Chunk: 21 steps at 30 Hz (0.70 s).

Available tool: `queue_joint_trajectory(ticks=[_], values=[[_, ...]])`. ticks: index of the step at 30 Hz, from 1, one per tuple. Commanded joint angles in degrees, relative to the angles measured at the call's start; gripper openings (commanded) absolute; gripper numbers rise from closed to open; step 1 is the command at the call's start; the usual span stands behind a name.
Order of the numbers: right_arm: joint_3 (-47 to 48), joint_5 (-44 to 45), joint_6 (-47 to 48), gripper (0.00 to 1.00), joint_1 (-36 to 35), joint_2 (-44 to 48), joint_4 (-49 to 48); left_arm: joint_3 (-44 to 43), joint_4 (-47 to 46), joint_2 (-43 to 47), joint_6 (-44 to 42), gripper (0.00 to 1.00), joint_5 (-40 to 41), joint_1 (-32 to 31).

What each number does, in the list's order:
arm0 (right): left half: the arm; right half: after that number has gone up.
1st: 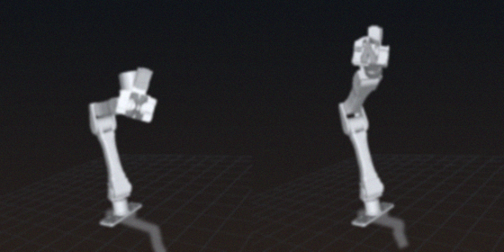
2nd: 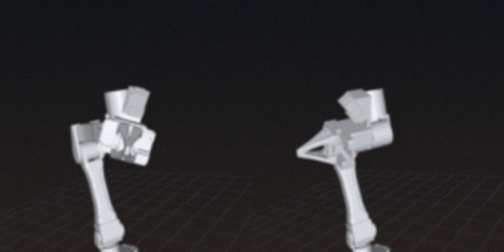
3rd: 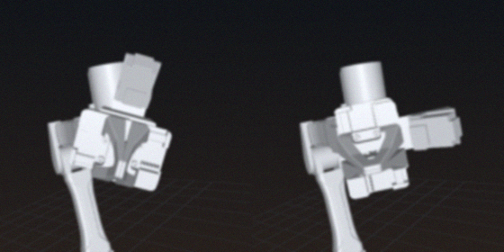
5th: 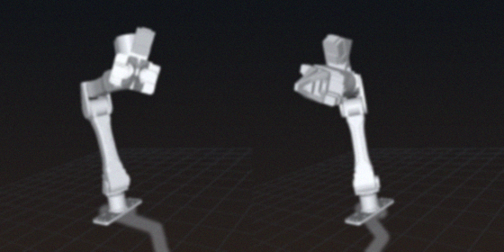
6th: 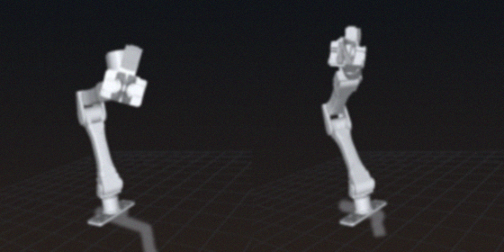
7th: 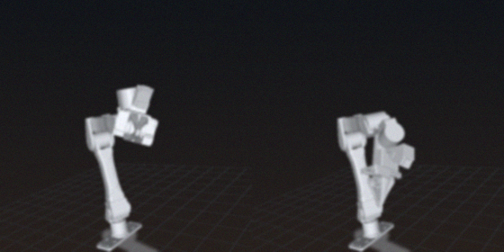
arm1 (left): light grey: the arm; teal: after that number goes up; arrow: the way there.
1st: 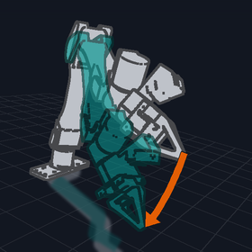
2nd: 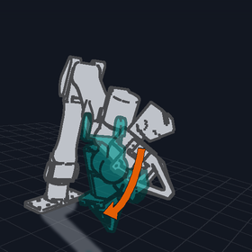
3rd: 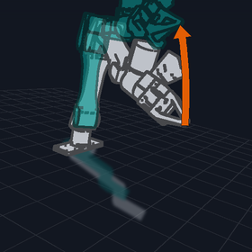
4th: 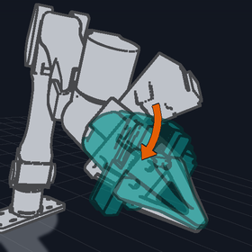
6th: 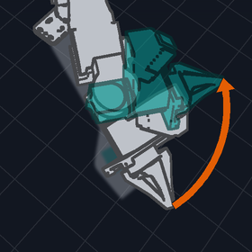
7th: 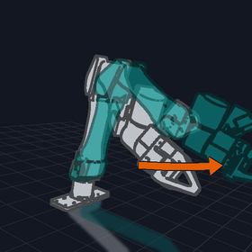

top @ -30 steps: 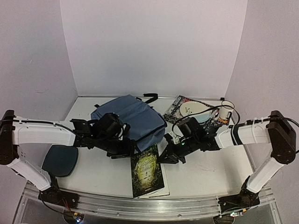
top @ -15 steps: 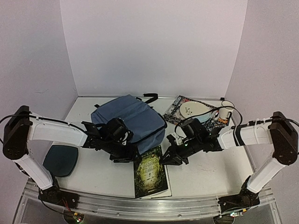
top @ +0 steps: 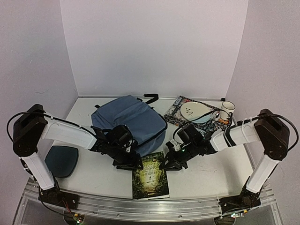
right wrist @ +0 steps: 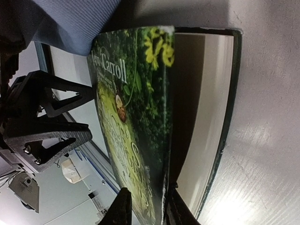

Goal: Pack the student bag
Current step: Pick up the book from the center of the board.

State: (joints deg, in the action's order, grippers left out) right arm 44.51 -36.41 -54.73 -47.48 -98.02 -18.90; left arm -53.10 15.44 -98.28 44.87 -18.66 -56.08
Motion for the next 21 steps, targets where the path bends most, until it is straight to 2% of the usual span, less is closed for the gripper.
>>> queue_joint_trajectory(ticks=[1,3,5,15,21], values=[[2.27,-2.67,0.57,0.13,0.11,-1.51,-2.58,-0.72,-2.92,-0.10,-0.85,0.63,-3.02,-0.43],[2.28,-3.42,0.42,0.04,0.13,-1.17,-2.90,-0.48,-3.01,1.59,-0.67,0.62,-2.50,-0.43],[1.96,-4.25,0.41,0.00,0.27,-0.27,-3.08,0.14,-3.05,3.78,-0.34,0.62,-1.41,-0.41],[1.16,-9.99,-0.64,0.00,1.80,9.00,-3.04,0.35,-2.98,14.14,0.72,0.69,4.37,0.69],[1.78,-11.63,-1.86,0.00,3.08,15.69,-1.96,-0.09,-2.78,17.36,-0.66,0.71,4.22,3.43]])
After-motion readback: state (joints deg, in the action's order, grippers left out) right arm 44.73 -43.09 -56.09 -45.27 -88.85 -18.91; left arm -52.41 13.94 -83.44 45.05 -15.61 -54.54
